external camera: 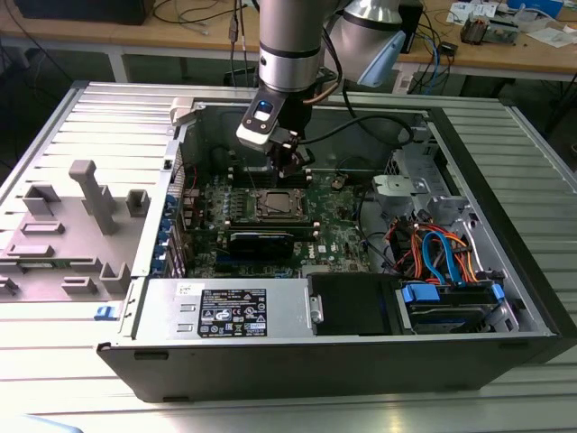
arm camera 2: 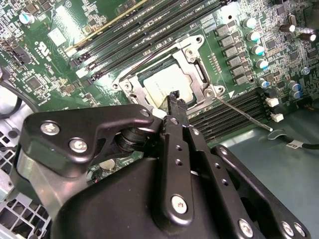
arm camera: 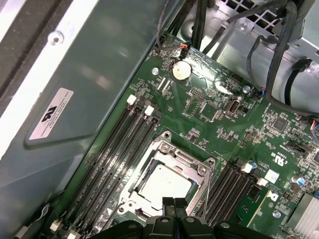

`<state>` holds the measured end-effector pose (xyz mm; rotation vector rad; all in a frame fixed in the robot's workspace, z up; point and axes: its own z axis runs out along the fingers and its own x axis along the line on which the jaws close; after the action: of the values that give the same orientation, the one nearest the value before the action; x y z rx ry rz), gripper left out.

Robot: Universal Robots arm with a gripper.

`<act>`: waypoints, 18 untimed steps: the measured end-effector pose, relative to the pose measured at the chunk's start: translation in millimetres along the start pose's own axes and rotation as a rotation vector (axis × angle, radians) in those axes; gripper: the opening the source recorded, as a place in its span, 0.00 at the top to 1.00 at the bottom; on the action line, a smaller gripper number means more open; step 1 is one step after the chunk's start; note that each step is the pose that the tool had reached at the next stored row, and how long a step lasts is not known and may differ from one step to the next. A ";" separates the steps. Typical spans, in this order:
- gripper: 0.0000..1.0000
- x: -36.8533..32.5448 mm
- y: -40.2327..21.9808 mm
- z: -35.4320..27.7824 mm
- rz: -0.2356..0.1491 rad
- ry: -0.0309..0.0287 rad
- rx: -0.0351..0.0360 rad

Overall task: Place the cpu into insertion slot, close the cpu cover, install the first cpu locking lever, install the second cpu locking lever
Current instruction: 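Install the first cpu locking lever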

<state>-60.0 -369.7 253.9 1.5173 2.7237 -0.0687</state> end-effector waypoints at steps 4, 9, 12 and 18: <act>0.89 0.0 0.0 0.0 -0.008 -0.0003 -0.0003; 0.89 0.0 0.0 0.0 -0.020 -0.0003 -0.0010; 0.89 0.0 0.0 0.0 -0.026 -0.0004 -0.0012; 0.89 0.0 0.0 0.0 -0.037 -0.0007 -0.0017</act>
<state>-60.0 -369.7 253.9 1.4659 2.7511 -0.0675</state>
